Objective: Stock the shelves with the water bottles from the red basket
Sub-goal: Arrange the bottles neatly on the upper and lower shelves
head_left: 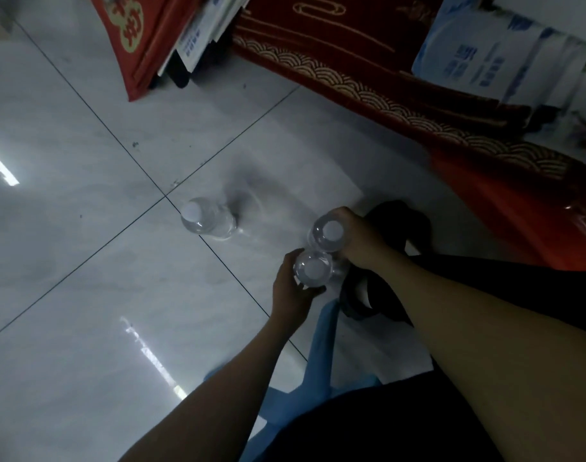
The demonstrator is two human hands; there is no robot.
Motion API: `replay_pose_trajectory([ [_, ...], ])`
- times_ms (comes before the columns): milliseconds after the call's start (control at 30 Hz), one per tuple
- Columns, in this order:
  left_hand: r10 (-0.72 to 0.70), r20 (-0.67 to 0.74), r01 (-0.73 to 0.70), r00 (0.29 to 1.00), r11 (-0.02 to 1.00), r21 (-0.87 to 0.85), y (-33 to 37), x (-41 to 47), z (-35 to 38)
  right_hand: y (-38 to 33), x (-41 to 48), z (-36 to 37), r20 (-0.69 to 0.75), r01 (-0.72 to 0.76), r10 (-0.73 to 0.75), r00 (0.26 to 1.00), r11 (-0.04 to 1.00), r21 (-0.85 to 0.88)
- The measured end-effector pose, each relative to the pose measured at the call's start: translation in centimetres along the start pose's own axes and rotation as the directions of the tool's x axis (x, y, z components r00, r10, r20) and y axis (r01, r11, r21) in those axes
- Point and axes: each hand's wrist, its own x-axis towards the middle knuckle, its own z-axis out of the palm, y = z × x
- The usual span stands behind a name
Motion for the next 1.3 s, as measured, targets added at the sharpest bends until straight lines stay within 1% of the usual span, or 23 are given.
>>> replay_pose_trajectory([
  [67,-0.060,0.051,0.066,0.997,0.988,-0.137,-0.4,-0.3,-1.2,-0.5,-0.4,-0.1,0.068,0.000,-0.002,0.998,1.000,0.030],
  [167,-0.193,0.136,0.227,0.972,0.920,-0.321,-0.5,-0.5,-3.8,-1.8,-1.0,-0.4,0.140,0.002,-0.010,0.990,0.998,0.059],
  [200,-0.220,0.162,0.265,0.962,0.898,-0.352,-0.2,-0.6,-4.8,-2.4,-1.2,-0.7,0.153,0.004,-0.016,0.988,0.997,0.077],
  [300,-0.226,0.160,0.272,0.961,0.874,-0.402,1.7,-1.0,-8.3,-4.9,-1.8,-2.3,0.193,0.040,-0.070,0.979,0.987,0.154],
  [367,-0.211,0.146,0.254,0.967,0.863,-0.436,3.6,-1.3,-10.4,-6.7,-2.2,-3.4,0.206,0.058,-0.117,0.972,0.961,0.271],
  [433,-0.160,0.134,0.205,0.978,0.855,-0.477,6.2,-1.6,-12.1,-8.7,-3.5,-4.7,0.173,0.058,-0.148,0.974,0.896,0.440],
  [500,-0.080,0.144,0.144,0.986,0.842,-0.520,9.5,-2.0,-13.2,-10.4,-5.1,-6.0,0.136,0.048,-0.150,0.979,0.823,0.566],
  [633,0.057,0.125,0.028,0.991,0.806,-0.592,16.0,-2.6,-14.8,-13.1,-8.7,-8.5,0.044,0.112,-0.191,0.981,0.730,0.674],
  [733,0.199,0.100,-0.107,0.975,0.813,-0.572,21.6,-3.6,-15.3,-15.2,-11.5,-11.2,-0.048,0.176,-0.211,0.976,0.646,0.743],
  [800,0.290,0.078,-0.197,0.954,0.800,-0.567,25.5,-4.6,-15.1,-16.3,-13.7,-13.6,-0.139,0.254,-0.236,0.962,0.577,0.777],
  [833,0.330,0.069,-0.237,0.941,0.794,-0.560,27.3,-5.1,-14.8,-16.7,-14.8,-14.9,-0.191,0.302,-0.250,0.949,0.555,0.775],
  [933,0.431,0.057,-0.327,0.901,0.757,-0.565,32.1,-6.4,-13.5,-16.9,-18.6,-19.1,-0.305,0.405,-0.269,0.914,0.540,0.738],
  [1033,0.505,0.138,-0.350,0.852,0.746,-0.566,36.8,-8.2,-11.5,-16.5,-23.2,-23.7,-0.412,0.475,-0.241,0.879,0.532,0.701],
  [1133,0.556,0.185,-0.377,0.811,0.737,-0.561,42.5,-10.3,-9.2,-15.5,-27.8,-28.0,-0.526,0.552,-0.208,0.825,0.503,0.666],
  [1200,0.619,0.212,-0.428,0.757,0.714,-0.554,45.9,-11.5,-7.5,-14.5,-30.7,-30.4,-0.602,0.598,-0.167,0.781,0.479,0.642],
  [1233,0.647,0.232,-0.432,0.726,0.693,-0.577,47.5,-12.1,-6.6,-13.9,-32.2,-31.6,-0.638,0.624,-0.157,0.754,0.475,0.620],
  [1300,0.698,0.302,-0.438,0.649,0.668,-0.602,50.8,-13.6,-4.6,-12.8,-35.5,-34.0,-0.708,0.671,-0.145,0.691,0.491,0.555],
])
